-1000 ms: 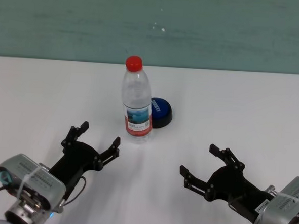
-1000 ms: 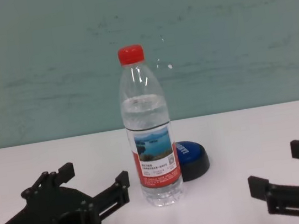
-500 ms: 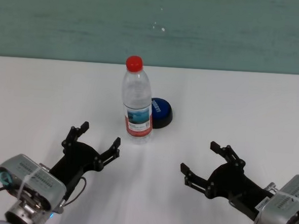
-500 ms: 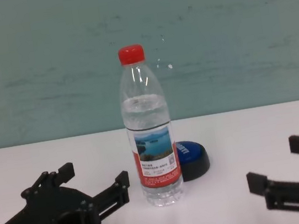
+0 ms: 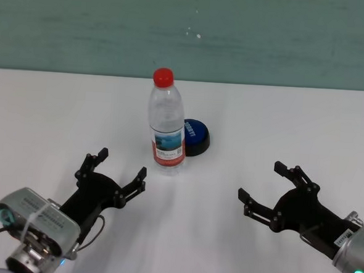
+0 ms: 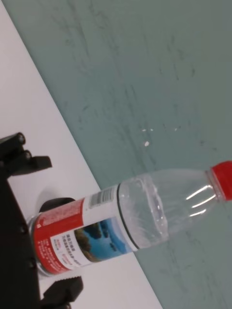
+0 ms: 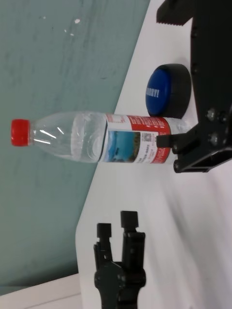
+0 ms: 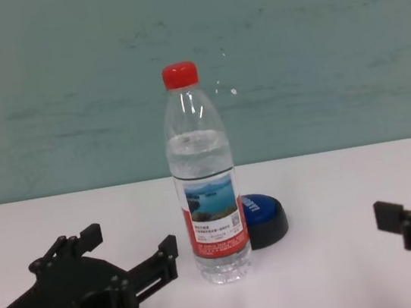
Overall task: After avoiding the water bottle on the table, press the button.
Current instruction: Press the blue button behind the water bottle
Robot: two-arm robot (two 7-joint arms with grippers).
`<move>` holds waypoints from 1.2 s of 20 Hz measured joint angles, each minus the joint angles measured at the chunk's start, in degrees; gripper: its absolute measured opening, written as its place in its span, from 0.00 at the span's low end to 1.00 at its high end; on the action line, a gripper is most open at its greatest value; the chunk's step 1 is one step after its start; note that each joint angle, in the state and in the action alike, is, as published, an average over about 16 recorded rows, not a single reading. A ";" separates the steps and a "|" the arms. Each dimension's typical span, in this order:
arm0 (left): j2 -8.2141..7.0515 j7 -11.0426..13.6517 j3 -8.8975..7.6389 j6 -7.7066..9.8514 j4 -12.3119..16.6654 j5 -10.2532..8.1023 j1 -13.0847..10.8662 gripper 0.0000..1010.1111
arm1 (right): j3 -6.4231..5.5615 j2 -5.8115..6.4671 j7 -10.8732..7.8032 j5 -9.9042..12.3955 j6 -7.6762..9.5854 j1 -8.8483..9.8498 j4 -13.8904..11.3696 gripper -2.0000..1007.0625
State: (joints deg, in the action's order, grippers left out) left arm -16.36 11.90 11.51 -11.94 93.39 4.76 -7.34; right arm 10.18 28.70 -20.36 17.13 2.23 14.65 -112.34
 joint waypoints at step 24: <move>0.00 0.00 0.00 0.00 0.00 0.00 0.00 0.99 | -6.07 2.89 -1.16 14.70 1.16 -0.06 3.65 1.00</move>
State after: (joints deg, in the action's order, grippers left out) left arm -16.36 11.90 11.52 -11.94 93.38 4.76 -7.34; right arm 4.11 31.59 -21.51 31.83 3.40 14.59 -108.69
